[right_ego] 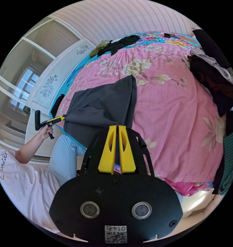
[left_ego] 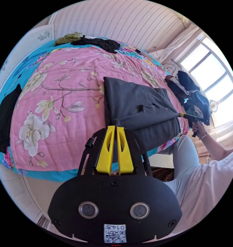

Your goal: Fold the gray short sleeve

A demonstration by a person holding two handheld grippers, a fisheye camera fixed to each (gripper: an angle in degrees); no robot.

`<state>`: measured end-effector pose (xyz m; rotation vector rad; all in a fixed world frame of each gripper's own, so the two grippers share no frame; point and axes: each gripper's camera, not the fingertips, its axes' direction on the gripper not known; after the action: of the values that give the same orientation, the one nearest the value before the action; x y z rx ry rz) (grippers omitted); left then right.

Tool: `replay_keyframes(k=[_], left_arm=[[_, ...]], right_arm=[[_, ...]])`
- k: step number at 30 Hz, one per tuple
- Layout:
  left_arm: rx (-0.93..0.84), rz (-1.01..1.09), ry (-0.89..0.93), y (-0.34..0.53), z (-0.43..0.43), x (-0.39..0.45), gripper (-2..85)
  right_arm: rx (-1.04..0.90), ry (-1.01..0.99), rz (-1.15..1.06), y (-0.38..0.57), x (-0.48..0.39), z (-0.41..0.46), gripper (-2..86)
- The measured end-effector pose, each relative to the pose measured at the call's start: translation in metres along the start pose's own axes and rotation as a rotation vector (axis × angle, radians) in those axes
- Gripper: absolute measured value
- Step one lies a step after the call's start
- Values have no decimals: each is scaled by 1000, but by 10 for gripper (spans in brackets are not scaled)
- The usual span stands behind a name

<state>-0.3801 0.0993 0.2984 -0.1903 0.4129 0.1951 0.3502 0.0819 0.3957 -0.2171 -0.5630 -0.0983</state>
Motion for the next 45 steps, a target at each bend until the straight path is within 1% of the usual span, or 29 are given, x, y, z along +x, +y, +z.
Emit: replay_keyframes(k=[4, 8, 11, 13, 17, 18, 20, 22, 23, 25, 27, 29, 30, 33, 34, 38, 41, 45], left_arm=[[3, 3, -105, 9, -30, 4, 34], [42, 103, -95, -7, -45, 39, 39], [81, 139, -6, -33, -21, 76, 48], [46, 136, 27, -52, 13, 97, 62], [-62, 153, 40, -70, 56, 113, 69], [-108, 132, 71, -72, 67, 112, 59], [-114, 106, 101, -71, 70, 108, 29], [-68, 105, 148, -61, 57, 106, 4], [-63, 119, 160, -58, 52, 107, 2], [-32, 182, 183, -37, 28, 113, -2], [-24, 209, 204, -16, 12, 117, -2], [-18, 220, 192, 9, 1, 121, 1], [-12, 231, 154, 26, -5, 124, 6], [-39, 246, 58, 57, -15, 132, 25], [-34, 242, 56, 64, -20, 135, 31], [-10, 268, 33, 66, -19, 156, 39], [-32, 297, 32, 52, 2, 172, 42], [-39, 330, 57, 41, 19, 190, 48]], right_arm=[[-8, 135, 4, 13, -6, -21, 18], [47, 128, -123, 2, -42, -31, 35], [-4, 75, -194, -18, -72, -3, 58], [-72, 99, -195, -28, -83, 25, 66], [-130, 108, -152, -27, -85, 49, 58], [-142, 68, -148, -24, -85, 51, 47], [-129, 20, -156, -17, -86, 47, 28], [-98, -20, -194, -5, -88, 35, 20], [-89, -25, -207, -1, -89, 31, 19], [-68, -122, -285, 16, -94, 15, 18], [-72, -171, -343, 30, -99, 4, 21], [-101, -170, -396, 47, -105, -3, 27], [-142, -171, -435, 59, -109, -4, 34], [-246, -92, -481, 83, -118, -3, 57], [-267, -51, -497, 88, -123, -3, 59], [-262, 39, -543, 83, -145, 0, 53], [-244, 131, -473, 69, -157, 14, 49], [-70, 224, -172, 78, -134, -3, 63]])
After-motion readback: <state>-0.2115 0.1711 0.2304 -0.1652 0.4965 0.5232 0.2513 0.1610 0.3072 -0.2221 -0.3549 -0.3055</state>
